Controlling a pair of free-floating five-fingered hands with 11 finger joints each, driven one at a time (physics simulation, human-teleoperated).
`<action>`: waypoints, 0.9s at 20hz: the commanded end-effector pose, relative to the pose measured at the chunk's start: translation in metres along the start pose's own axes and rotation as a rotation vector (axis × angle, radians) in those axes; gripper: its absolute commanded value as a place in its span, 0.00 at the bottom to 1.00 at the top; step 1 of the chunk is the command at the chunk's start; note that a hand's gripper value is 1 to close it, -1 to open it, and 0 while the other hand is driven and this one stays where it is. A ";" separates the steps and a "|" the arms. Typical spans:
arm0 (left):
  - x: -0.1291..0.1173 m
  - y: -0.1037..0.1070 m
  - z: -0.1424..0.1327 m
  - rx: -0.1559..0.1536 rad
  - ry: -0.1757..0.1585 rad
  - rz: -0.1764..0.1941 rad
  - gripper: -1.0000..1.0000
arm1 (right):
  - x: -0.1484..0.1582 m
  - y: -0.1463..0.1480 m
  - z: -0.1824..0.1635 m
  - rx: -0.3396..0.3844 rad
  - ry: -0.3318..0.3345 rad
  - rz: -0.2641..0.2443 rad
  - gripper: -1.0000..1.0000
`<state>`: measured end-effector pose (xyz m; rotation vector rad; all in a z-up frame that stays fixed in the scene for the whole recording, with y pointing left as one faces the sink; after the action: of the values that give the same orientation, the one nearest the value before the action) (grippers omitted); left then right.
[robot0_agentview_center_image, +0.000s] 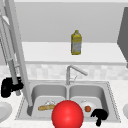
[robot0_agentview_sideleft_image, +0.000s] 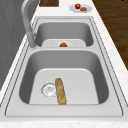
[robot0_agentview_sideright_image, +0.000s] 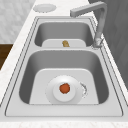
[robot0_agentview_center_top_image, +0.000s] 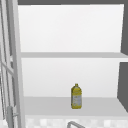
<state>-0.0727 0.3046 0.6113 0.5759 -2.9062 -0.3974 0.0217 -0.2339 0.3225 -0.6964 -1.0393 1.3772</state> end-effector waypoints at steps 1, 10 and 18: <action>-0.011 0.017 0.029 -0.059 -0.033 -0.003 1.00 | 0.000 0.000 0.000 0.000 0.000 0.000 0.50; -0.014 0.058 0.040 -0.079 -0.063 0.044 1.00 | 0.000 0.000 0.000 0.000 0.000 0.000 0.50; -0.018 0.089 0.047 -0.095 -0.083 0.091 1.00 | 0.000 0.000 0.000 0.000 0.000 0.000 0.50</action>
<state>-0.0998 0.3841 0.6107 0.4153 -2.9604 -0.4302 0.0217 -0.2339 0.3225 -0.6964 -1.0393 1.3772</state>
